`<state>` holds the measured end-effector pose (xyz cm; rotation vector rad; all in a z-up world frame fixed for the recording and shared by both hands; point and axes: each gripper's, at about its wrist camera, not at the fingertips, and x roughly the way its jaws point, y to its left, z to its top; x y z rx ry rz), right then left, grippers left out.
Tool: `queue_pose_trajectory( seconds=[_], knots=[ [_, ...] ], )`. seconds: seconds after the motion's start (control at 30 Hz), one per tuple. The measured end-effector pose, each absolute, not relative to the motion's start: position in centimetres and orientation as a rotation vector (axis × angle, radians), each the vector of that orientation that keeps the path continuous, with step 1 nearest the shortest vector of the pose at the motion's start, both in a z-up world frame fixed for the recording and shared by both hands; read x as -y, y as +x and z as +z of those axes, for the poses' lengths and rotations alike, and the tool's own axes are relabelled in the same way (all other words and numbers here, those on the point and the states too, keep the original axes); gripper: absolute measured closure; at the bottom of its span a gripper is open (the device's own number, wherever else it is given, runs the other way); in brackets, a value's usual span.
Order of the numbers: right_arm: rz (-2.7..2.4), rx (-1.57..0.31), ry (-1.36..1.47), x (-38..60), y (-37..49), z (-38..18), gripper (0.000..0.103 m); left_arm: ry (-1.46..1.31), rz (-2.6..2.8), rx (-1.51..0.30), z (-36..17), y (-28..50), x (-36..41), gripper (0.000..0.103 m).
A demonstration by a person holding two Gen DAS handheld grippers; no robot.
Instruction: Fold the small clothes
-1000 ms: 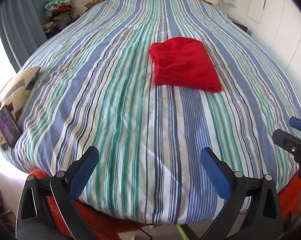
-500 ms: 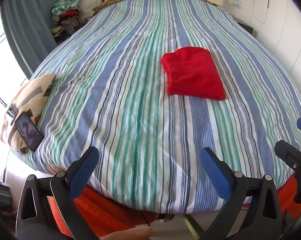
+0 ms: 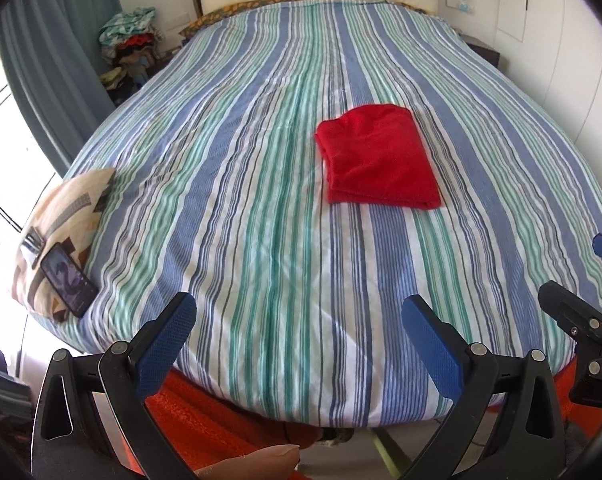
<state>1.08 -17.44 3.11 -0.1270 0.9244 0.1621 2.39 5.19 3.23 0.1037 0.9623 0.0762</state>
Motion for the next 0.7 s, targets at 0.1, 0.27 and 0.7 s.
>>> queue_pose_trajectory(
  seconds=[0.1,0.27,0.7],
  knots=[
    [0.158,-0.905,-0.136,17.2,1.0,3.9,0.001,0.105,0.093,-0.959,3.5,2.5,-5.0,0.000],
    [0.155,-0.891,-0.158,16.9,0.6,5.0,0.001,0.111,0.100,-0.964,3.6,2.4,-5.0,0.000],
    [0.164,-0.913,-0.145,16.6,0.9,4.9,0.001,0.097,0.085,-0.980,4.0,2.5,-5.0,0.000]
  ],
)
